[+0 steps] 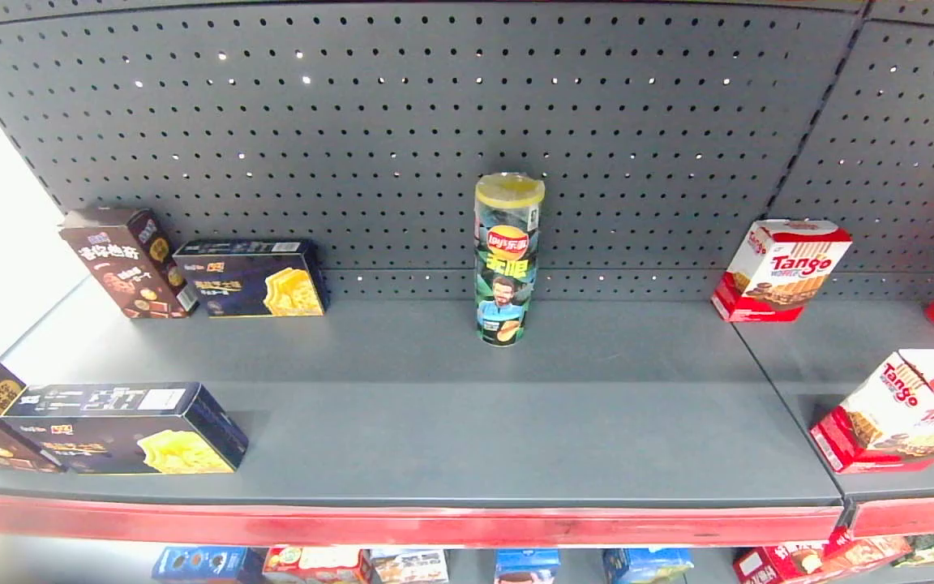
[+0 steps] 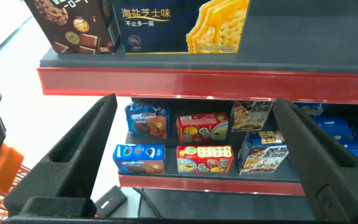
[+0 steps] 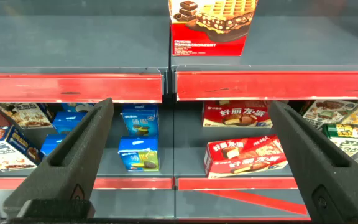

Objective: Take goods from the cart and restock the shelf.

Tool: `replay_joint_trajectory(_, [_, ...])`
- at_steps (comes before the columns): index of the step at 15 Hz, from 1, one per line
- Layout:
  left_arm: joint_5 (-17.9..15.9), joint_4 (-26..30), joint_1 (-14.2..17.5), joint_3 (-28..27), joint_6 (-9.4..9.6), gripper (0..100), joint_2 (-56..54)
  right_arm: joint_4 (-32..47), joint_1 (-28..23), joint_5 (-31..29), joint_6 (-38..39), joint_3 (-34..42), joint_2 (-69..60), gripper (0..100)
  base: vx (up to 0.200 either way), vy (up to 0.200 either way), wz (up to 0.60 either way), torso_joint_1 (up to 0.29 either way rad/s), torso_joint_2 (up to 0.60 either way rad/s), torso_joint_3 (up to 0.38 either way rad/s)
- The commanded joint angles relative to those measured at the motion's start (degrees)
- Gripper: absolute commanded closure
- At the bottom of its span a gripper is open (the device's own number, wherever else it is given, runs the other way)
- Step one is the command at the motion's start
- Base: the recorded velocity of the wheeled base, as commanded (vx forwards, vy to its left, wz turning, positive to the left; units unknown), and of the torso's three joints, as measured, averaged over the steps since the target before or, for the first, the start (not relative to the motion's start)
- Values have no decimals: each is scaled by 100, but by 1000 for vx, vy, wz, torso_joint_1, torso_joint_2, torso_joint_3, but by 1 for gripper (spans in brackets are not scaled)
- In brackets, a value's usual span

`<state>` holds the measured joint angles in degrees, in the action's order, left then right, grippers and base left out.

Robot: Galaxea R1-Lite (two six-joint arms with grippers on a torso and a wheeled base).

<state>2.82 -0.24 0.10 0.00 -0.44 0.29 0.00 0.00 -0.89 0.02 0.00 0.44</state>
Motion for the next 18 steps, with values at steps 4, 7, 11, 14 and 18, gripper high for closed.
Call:
replay_joint_trajectory(4, [8, 16, -1, 0, -9, 0, 6, 0, 0, 1, -11, 0, 9, 0, 0, 0, 0, 0, 0, 0])
replay_joint_trajectory(7, [8, 7, -1, 0, -9, 0, 6, 0, 0, 10, -11, 0, 9, 0, 0, 0, 0, 0, 0, 0])
replay_joint_trajectory(11, [0, 16, -1, 0, 0, 0, 6, 0, 0, 1, -2, 0, 9, 0, 0, 0, 450, 1, 3, 1])
replay_joint_trajectory(14, [8, 16, -1, 0, -9, 0, 6, 0, 0, 1, -2, 0, 0, 0, 0, 0, 600, 7, 2, -1])
replay_joint_trajectory(18, [17, 16, -1, 0, -18, 0, 6, 0, 0, 1, -2, 0, 0, 0, 0, 0, 600, 5, 2, 7])
